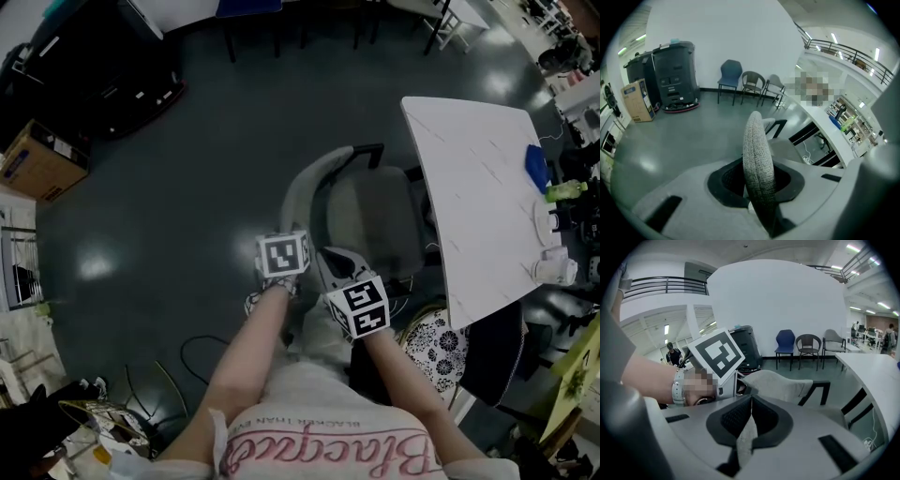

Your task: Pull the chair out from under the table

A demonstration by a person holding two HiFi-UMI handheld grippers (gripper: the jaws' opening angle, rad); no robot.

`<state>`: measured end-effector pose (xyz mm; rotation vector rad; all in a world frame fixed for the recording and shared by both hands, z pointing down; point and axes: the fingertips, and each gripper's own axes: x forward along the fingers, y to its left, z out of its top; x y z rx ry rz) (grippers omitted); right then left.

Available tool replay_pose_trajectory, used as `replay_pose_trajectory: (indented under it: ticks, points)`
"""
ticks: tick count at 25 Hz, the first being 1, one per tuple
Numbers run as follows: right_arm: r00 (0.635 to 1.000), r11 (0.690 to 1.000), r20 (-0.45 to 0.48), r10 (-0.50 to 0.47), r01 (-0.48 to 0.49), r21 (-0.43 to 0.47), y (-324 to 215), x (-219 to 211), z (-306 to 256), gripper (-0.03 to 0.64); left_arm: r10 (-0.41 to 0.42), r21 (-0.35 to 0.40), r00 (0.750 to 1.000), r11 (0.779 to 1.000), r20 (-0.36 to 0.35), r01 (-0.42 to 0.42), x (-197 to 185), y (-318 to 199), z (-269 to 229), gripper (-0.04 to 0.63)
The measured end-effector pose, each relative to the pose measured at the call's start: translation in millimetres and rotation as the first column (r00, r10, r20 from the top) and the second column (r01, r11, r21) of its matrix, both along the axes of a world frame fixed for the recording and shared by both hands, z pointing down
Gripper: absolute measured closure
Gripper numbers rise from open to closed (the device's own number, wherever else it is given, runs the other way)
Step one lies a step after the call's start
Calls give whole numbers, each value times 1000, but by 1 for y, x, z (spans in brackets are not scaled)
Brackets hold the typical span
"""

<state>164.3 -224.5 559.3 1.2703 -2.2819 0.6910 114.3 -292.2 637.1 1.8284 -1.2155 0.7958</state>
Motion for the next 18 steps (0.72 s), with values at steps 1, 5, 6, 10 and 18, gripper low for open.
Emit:
replay_pose_trajectory:
  ticks: [1, 5, 6, 10, 18]
  points:
    - [1000, 1000, -4, -8, 8, -1, 0, -4, 1, 612, 1, -1, 1000, 1000, -6, -1, -4, 0, 0, 522]
    - [999, 999, -16, -31, 31, 10, -1, -26, -1, 612, -4, 1, 1000, 1000, -13, 4, -29, 0, -2, 522]
    - [999, 999, -17, -36, 36, 12, -2, -32, -2, 612, -8, 2, 1000, 1000, -10, 8, -38, 0, -2, 522]
    - [998, 998, -26, -58, 58, 14, -2, -57, -5, 612, -20, -2, 1000, 1000, -3, 20, -74, -1, -4, 522]
    - [996, 996, -13, -89, 90, 29, -4, -114, -7, 612, -23, -2, 1000, 1000, 6, 23, -143, 3, -6, 522]
